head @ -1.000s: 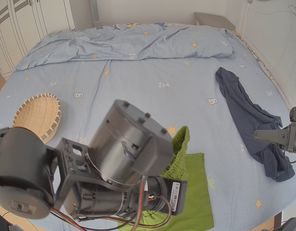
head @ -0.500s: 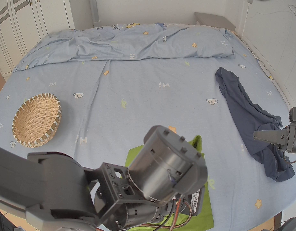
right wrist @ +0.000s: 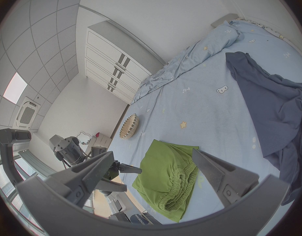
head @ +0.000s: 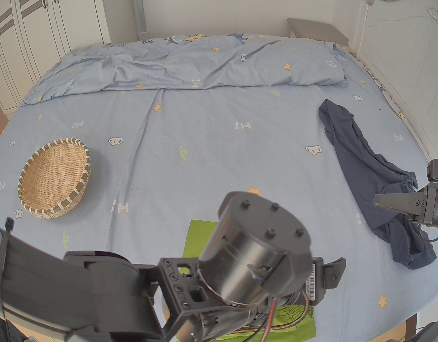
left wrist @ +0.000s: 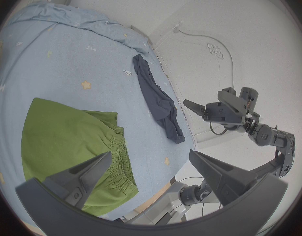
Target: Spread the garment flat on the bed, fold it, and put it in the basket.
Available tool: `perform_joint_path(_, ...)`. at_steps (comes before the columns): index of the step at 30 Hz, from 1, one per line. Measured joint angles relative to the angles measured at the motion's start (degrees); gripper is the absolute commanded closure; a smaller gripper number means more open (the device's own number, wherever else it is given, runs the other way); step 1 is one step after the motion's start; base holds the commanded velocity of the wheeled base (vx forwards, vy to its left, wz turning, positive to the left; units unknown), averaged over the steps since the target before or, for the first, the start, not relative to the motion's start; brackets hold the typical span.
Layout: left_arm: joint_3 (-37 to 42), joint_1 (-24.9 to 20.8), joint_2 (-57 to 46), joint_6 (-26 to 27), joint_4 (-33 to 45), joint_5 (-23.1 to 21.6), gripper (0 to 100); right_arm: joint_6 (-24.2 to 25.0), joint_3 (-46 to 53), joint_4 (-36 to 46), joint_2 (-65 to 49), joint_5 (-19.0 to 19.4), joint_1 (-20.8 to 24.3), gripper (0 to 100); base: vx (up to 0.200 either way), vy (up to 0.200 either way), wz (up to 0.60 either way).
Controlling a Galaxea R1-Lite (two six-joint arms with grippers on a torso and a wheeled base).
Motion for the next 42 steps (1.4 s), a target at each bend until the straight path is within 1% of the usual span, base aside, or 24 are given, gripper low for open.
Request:
perform_joint_path(3,3.08,2.05,-0.82,-1.39,-3.01,-0.61,0,-0.05,0.09,-0.02,-0.04,0.02,0.07,0,0.0,0.0,0.0)
perform_joint_path(5,5.46,4.85,-1.87,-1.91,-4.06,-2.06,0,-0.05,0.11,-0.02,-0.09,0.05,0.11,0,0.0,0.0,0.0)
perform_joint_path(7,8.19,8.8,-3.13,-2.24,-4.79,-4.99,0,-0.02,0.2,0.02,-0.17,0.09,0.3,0,0.0,0.0,0.0)
perform_joint_path(8,9.62,11.23,-3.89,-2.38,-5.14,-7.29,0,-0.02,0.22,0.0,-0.28,0.09,0.49,0,0.0,0.0,0.0)
perform_joint_path(10,13.35,16.35,-5.49,-2.51,-5.73,-13.54,0,0.05,0.3,0.04,-0.59,0.11,0.9,0,0.0,0.0,0.0)
perform_joint_path(11,14.59,18.07,-5.97,-2.51,-6.02,-16.01,0,0.06,0.3,0.11,-0.72,0.11,1.01,0,0.0,0.0,0.0)
perform_joint_path(14,21.14,25.78,-7.79,-2.0,-8.19,-26.54,0,0.2,0.35,0.61,-1.51,0.13,1.62,0,0.0,0.0,0.0)
perform_joint_path(16,25.44,29.55,-8.42,-1.04,-10.42,-30.6,0,0.27,0.35,1.01,-2.1,0.16,2.01,0,0.0,0.0,0.0)
perform_joint_path(19,31.6,33.33,-8.35,1.07,-16.62,-33.82,0,0.38,0.3,1.76,-3.12,0.16,2.61,0,0.0,0.0,0.0)
perform_joint_path(23,37.27,35.82,-5.9,3.01,-25.48,-35.77,0,0.44,0.17,2.94,-4.88,0.16,3.3,0,0.0,0.0,0.0)
perform_joint_path(31,40.94,36.84,1.79,3.91,-34.62,-36.34,0,0.49,-0.02,3.67,-6.84,0.17,3.88,0,0.0,0.0,0.0)
perform_joint_path(38,41.81,36.5,8.24,3.73,-43.08,-36.23,0,0.46,-0.02,3.73,-7.41,0.17,4.3,0,0.0,0.0,0.0)
perform_joint_path(42,41.94,34.29,10.64,3.21,-47.32,-36.23,0,0.49,0.2,3.72,-7.45,0.17,4.6,0,0.0,0.0,0.0)
